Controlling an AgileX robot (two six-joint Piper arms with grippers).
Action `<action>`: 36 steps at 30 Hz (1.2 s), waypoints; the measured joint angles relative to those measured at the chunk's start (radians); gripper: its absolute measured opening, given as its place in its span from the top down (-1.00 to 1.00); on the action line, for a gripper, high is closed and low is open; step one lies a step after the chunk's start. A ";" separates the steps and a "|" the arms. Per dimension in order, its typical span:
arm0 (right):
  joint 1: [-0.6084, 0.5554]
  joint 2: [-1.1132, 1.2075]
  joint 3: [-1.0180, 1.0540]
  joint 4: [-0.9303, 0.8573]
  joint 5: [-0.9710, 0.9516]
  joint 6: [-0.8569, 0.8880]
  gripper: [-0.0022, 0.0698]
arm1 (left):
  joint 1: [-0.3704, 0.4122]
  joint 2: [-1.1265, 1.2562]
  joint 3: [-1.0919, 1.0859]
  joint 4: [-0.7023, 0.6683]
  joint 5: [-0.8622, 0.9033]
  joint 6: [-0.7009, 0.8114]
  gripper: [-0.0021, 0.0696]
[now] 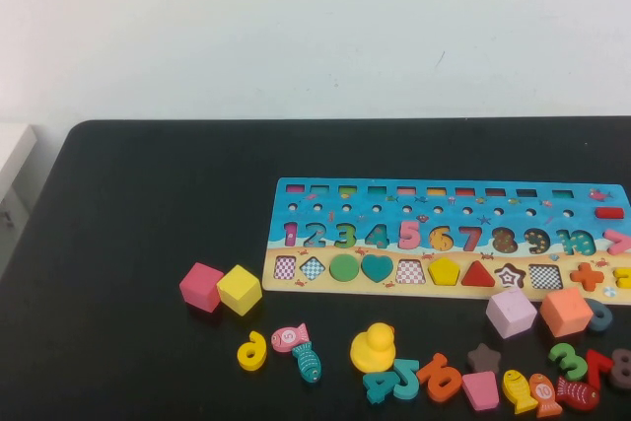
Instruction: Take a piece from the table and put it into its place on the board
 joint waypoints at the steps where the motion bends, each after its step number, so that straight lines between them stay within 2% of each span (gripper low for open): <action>1: 0.000 0.000 0.010 -0.003 -0.008 0.007 0.89 | 0.000 0.000 0.000 0.000 0.000 0.000 0.95; 10: 0.000 0.000 0.033 -0.010 -0.080 0.052 0.89 | 0.000 0.000 0.000 0.000 0.000 0.000 0.95; 25: 0.000 0.000 0.034 -0.013 -0.086 0.346 0.89 | 0.000 0.000 0.000 0.000 0.000 0.000 0.95; 36: 0.000 0.000 0.037 -0.072 -0.095 0.365 0.89 | 0.000 0.000 0.000 0.000 0.000 0.000 0.95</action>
